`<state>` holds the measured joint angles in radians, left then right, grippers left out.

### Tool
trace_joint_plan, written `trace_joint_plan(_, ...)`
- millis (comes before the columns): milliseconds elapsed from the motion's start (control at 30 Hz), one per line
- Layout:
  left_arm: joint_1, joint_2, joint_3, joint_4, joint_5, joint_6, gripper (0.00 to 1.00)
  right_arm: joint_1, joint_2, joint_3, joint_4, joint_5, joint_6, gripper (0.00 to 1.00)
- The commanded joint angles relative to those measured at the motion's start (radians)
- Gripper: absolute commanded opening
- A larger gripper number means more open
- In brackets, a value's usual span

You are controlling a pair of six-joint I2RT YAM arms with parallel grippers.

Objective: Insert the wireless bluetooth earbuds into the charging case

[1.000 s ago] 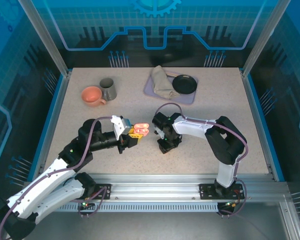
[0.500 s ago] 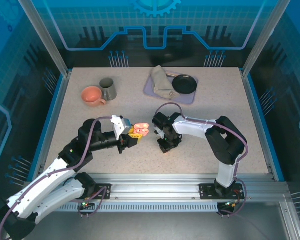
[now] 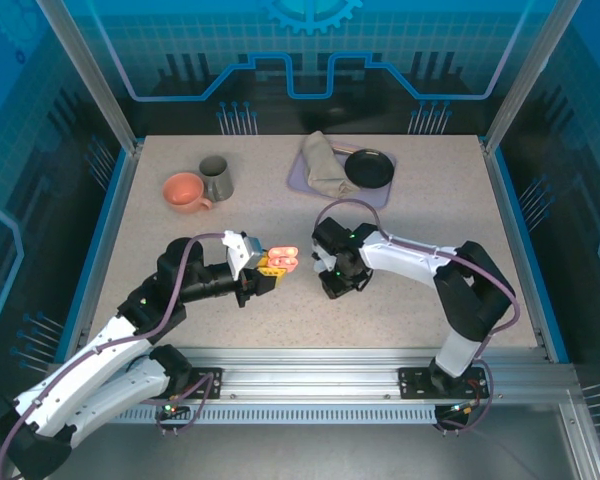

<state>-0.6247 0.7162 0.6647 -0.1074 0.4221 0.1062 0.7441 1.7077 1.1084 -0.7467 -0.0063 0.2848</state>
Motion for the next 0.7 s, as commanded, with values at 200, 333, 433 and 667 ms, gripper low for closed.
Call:
trace_joint_plan(200,-0.006,0.015,-0.007,0.035,0.003,-0.045,0.00,-0.037,-0.220,-0.076,0.070,0.028,-0.079,0.19)
trace_joint_plan(333,-0.006,0.021,-0.013,0.045,0.003,-0.065,0.00,-0.046,-0.336,-0.092,0.101,0.024,-0.120,0.19)
trace_joint_plan(433,-0.006,0.032,-0.014,0.056,0.002,-0.083,0.00,-0.048,-0.423,-0.097,0.128,0.003,-0.147,0.19)
trace_joint_plan(667,-0.006,0.089,-0.007,0.066,0.024,-0.156,0.00,-0.048,-0.613,-0.088,0.211,-0.067,-0.199,0.20)
